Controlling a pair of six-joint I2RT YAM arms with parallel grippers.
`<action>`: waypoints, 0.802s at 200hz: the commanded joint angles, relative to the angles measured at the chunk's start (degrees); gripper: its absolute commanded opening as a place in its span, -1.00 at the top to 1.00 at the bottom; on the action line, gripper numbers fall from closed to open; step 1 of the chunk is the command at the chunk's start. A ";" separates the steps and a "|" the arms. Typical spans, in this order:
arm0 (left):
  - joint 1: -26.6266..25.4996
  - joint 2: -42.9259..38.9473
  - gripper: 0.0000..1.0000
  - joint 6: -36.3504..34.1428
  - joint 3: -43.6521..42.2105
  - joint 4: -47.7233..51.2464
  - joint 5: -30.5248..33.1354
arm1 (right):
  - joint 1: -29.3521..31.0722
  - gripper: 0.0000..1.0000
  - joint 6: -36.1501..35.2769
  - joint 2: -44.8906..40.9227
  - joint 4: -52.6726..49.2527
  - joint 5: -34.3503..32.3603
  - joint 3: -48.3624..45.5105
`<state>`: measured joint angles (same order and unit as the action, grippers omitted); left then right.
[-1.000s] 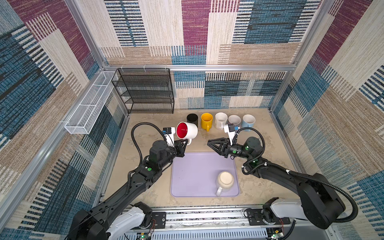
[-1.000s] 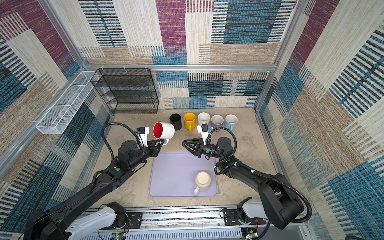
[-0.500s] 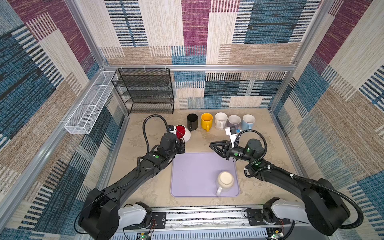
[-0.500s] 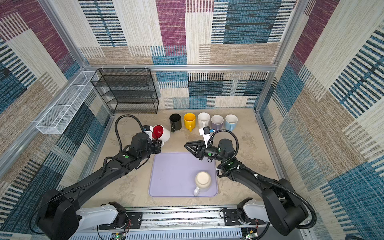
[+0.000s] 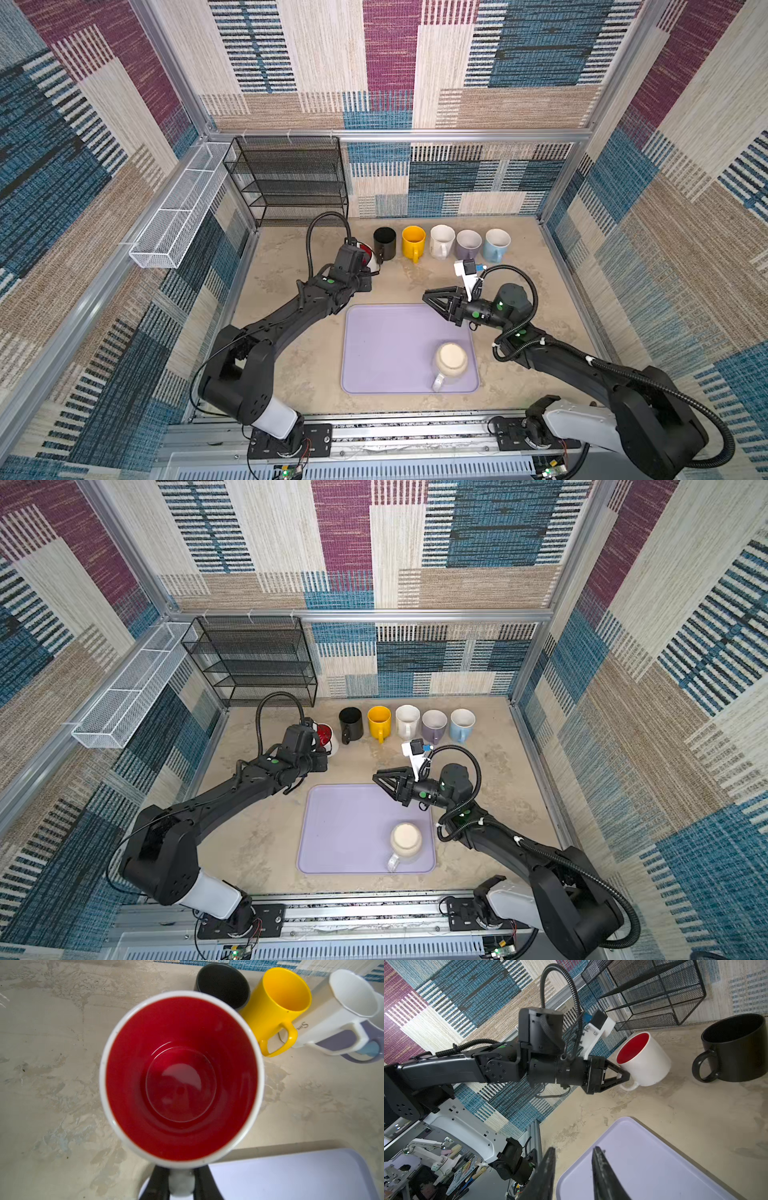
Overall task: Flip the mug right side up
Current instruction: 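Carry the white mug with the left gripper beside the black mug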
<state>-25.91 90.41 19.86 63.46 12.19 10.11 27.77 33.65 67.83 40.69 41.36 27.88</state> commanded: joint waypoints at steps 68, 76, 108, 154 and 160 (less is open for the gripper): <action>3.33 13.15 1.00 -6.45 11.85 -0.67 -1.86 | -0.30 0.34 -2.31 -4.23 -3.37 -2.55 -1.42; 3.55 13.83 1.00 -6.76 12.30 -0.92 -1.66 | -0.35 0.34 -2.44 -4.51 -3.52 -2.75 -1.64; 4.58 16.39 1.00 -7.12 14.68 -0.31 -1.63 | -0.52 0.34 -2.62 -5.39 -3.89 -2.98 -2.26; 5.08 20.27 1.00 -7.76 18.21 1.08 -1.29 | -0.61 0.34 -2.97 -5.62 -4.39 -3.14 -2.52; 5.17 20.67 1.00 -7.82 18.73 1.41 -0.96 | -0.69 0.34 -2.97 -5.70 -4.37 -3.13 -2.56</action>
<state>-20.91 109.93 13.72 80.18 14.66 8.43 27.18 31.20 62.50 35.70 38.41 25.63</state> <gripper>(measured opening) 0.168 0.330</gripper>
